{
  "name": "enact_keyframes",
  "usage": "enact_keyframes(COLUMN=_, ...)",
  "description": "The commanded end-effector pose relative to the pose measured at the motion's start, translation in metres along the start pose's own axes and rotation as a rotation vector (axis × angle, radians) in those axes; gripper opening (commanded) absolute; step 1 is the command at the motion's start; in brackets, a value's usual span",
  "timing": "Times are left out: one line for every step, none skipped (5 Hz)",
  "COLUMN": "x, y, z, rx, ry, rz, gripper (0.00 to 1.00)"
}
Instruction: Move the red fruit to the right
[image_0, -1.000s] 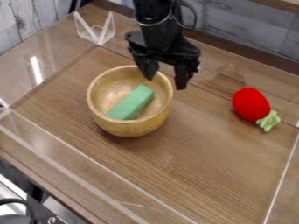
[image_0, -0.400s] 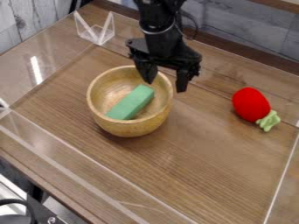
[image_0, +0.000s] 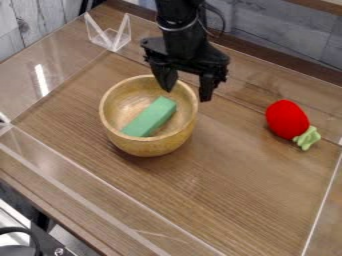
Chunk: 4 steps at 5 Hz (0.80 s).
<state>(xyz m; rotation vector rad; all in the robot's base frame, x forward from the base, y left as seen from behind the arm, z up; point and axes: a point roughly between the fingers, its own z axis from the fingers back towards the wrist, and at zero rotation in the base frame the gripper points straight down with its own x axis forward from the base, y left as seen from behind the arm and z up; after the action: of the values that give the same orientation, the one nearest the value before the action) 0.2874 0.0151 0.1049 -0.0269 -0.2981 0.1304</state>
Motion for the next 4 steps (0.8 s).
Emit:
enact_keyframes(x=0.009, y=0.013, z=0.014, rx=0.022, ry=-0.056, rz=0.073, gripper=1.0)
enact_keyframes(x=0.008, y=0.019, z=0.014, rx=0.03, ry=-0.058, rz=0.121, gripper=1.0)
enact_keyframes(x=0.016, y=0.02, z=0.011, rx=0.025, ry=-0.051, rz=0.101, gripper=1.0)
enact_keyframes(x=0.023, y=0.022, z=0.008, rx=0.026, ry=-0.041, rz=0.084, gripper=1.0)
